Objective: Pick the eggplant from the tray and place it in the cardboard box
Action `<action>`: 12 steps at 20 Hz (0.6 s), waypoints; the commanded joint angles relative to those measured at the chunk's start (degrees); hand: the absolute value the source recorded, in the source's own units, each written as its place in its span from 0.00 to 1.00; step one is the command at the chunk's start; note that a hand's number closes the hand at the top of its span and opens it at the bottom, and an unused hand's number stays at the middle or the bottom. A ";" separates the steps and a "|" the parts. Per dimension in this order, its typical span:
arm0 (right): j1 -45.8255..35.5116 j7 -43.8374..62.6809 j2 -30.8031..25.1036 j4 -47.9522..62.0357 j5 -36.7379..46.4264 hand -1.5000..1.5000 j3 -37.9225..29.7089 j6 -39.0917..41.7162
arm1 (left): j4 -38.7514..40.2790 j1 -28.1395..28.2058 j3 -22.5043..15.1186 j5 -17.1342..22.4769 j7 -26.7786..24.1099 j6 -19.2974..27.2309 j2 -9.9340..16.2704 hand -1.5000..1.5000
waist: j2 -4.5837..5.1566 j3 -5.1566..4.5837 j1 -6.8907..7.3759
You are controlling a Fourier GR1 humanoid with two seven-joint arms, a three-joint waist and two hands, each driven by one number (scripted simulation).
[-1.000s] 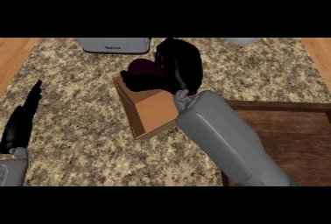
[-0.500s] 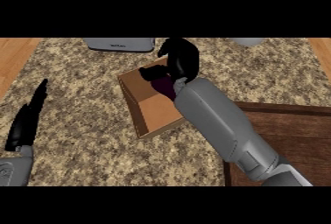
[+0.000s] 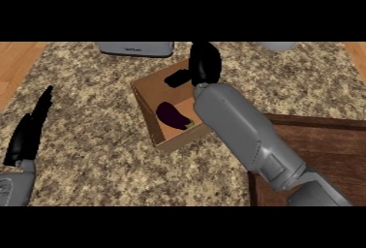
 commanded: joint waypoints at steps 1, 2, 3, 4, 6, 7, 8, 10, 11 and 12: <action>0.14 -7.36 0.03 0.66 -3.41 0.00 0.23 -5.77 | 2.37 -1.83 0.55 -1.07 -0.25 1.08 0.30 0.50 | 0.00 0.00 -0.83; 0.79 -7.81 0.03 -0.21 -2.75 0.00 -0.11 -9.22 | 1.29 -0.52 1.56 0.65 0.53 -0.78 1.26 0.50 | -0.29 0.01 -1.15; 1.72 -7.11 0.03 -2.17 -4.38 0.00 1.68 -12.26 | 1.37 -2.07 0.72 0.29 0.89 -0.35 0.26 0.50 | -0.26 0.01 -0.78; 1.70 -11.34 0.03 -0.80 -4.28 0.00 -2.08 -11.92 | -0.99 2.59 0.44 -0.29 -0.84 1.08 -0.81 0.50 | -0.46 0.04 -1.48; 1.53 -13.17 0.03 -1.59 -6.74 0.00 -4.98 -14.39 | -2.99 2.58 -0.04 -0.29 2.20 0.50 -0.88 0.50 | -0.52 0.08 -1.54; 2.93 -16.52 -0.65 -2.86 -7.03 0.00 -7.80 -14.13 | -2.82 3.36 0.86 0.01 1.73 0.50 -0.30 0.50 | -0.68 0.08 -2.63; 5.13 -17.62 -0.03 -5.76 -7.75 0.00 -8.04 -13.99 | 0.50 2.90 1.90 0.27 -1.50 0.92 -0.20 0.50 | -0.83 0.03 -3.65; 7.50 -18.11 0.02 -9.11 -7.37 0.00 -7.15 -13.42 | -2.30 2.58 1.52 -0.61 2.58 1.11 -0.02 0.50 | -1.19 0.04 -4.15; 11.07 -22.17 -1.56 -11.64 -8.72 0.00 -8.58 -12.82 | 2.26 3.46 3.98 1.85 -3.15 -1.11 1.73 0.50 | -1.10 0.02 -4.51; 9.55 -22.21 -0.67 -11.39 -9.86 0.00 -10.35 -11.87 | 3.18 2.50 5.06 2.06 -3.46 -1.13 2.58 0.50 | -1.02 0.01 -4.22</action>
